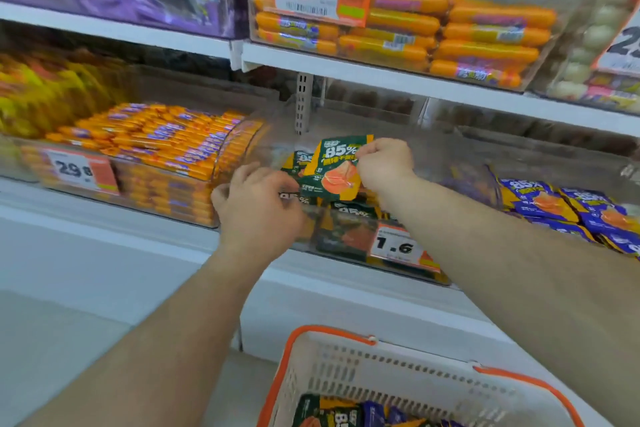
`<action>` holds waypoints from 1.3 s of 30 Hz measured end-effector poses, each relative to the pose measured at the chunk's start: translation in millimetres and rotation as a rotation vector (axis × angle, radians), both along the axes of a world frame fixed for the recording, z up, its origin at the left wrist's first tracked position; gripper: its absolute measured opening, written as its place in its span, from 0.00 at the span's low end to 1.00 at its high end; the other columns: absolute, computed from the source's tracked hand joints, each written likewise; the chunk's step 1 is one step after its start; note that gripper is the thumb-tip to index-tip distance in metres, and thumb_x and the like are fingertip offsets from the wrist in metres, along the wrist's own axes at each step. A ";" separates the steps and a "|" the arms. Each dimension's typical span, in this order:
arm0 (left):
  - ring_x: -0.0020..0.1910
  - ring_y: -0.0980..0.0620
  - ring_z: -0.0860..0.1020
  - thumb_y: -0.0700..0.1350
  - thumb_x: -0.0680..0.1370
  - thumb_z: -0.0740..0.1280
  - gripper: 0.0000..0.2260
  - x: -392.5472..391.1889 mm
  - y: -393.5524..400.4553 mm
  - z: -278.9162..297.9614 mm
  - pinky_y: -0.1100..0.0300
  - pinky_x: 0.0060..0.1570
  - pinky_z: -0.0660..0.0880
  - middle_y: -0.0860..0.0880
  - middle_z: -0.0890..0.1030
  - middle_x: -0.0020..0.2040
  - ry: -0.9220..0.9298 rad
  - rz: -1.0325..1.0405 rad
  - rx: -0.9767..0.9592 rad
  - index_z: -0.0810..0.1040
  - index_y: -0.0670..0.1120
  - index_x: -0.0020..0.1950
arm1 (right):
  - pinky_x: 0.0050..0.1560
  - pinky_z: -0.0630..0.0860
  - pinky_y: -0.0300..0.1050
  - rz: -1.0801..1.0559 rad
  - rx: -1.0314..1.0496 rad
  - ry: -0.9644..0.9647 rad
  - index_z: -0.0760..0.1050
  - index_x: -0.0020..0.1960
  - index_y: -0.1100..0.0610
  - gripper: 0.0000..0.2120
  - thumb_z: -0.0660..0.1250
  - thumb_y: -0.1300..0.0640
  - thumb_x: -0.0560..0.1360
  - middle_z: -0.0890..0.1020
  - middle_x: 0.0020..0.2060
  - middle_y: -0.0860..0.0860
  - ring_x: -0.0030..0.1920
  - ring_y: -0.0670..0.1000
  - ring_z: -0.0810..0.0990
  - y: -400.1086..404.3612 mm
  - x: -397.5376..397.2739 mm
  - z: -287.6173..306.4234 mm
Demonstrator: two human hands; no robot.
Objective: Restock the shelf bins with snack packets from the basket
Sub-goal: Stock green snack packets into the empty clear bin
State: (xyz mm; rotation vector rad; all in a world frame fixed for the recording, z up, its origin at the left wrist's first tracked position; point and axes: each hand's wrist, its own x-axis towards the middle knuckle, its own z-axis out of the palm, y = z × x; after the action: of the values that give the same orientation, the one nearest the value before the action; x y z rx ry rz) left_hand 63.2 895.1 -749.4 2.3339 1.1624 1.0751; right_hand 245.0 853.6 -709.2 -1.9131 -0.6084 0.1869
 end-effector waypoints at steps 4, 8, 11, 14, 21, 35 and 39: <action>0.76 0.49 0.59 0.59 0.67 0.62 0.20 -8.7 5.6 -11.1 0.45 0.71 0.58 0.55 0.78 0.62 0.195 -0.110 -0.001 0.82 0.54 0.55 | 0.39 0.74 0.43 0.180 -0.281 -0.008 0.79 0.49 0.56 0.09 0.61 0.65 0.77 0.77 0.44 0.50 0.53 0.54 0.80 30.7 -21.0 -5.0; 0.77 0.52 0.55 0.58 0.71 0.62 0.21 -12.7 3.5 -10.3 0.47 0.73 0.55 0.56 0.74 0.68 0.228 -0.118 0.001 0.78 0.54 0.62 | 0.34 0.66 0.39 0.416 -0.655 -0.209 0.74 0.47 0.53 0.07 0.60 0.64 0.78 0.77 0.48 0.53 0.50 0.53 0.78 43.6 -29.4 -14.8; 0.78 0.53 0.52 0.56 0.74 0.63 0.19 -10.3 3.8 -11.3 0.48 0.72 0.53 0.57 0.72 0.70 0.256 -0.099 0.010 0.76 0.55 0.64 | 0.39 0.72 0.41 0.461 -0.791 -0.294 0.77 0.55 0.53 0.10 0.60 0.62 0.79 0.75 0.56 0.55 0.52 0.55 0.77 41.0 -39.0 -13.4; 0.78 0.54 0.51 0.54 0.76 0.64 0.18 -7.4 1.1 -10.5 0.49 0.70 0.52 0.57 0.70 0.71 0.265 -0.074 -0.016 0.75 0.55 0.65 | 0.56 0.73 0.45 0.480 -0.812 -0.333 0.70 0.72 0.56 0.20 0.61 0.61 0.79 0.75 0.66 0.55 0.62 0.57 0.76 42.9 -44.5 -16.4; 0.77 0.53 0.53 0.52 0.75 0.65 0.17 -7.3 0.8 -9.4 0.50 0.69 0.52 0.56 0.71 0.70 0.253 -0.078 -0.014 0.75 0.56 0.65 | 0.60 0.70 0.47 0.613 -0.868 -0.416 0.75 0.66 0.62 0.16 0.64 0.59 0.79 0.77 0.64 0.59 0.65 0.59 0.74 39.5 -46.4 -17.6; 0.29 0.62 0.71 0.39 0.71 0.67 0.10 -5.5 -47.6 -5.9 0.63 0.32 0.65 0.63 0.74 0.27 0.147 -0.647 -0.202 0.73 0.53 0.34 | 0.41 0.70 0.44 0.195 0.000 -0.746 0.78 0.41 0.55 0.07 0.62 0.63 0.72 0.77 0.41 0.50 0.41 0.52 0.75 -28.1 -48.7 -13.5; 0.38 0.58 0.74 0.42 0.76 0.64 0.06 8.1 -68.9 -43.6 0.64 0.41 0.72 0.58 0.75 0.36 0.713 -0.808 -0.293 0.76 0.51 0.42 | 0.37 0.65 0.42 0.277 0.246 -0.967 0.79 0.39 0.64 0.06 0.63 0.65 0.71 0.76 0.34 0.56 0.37 0.55 0.73 -99.2 -54.3 -81.5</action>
State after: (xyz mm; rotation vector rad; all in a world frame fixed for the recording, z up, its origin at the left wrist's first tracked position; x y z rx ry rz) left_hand 71.3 826.1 -793.0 2.5894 0.3755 -0.2035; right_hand 190.7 754.4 -790.7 -1.5899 -1.4565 -0.6543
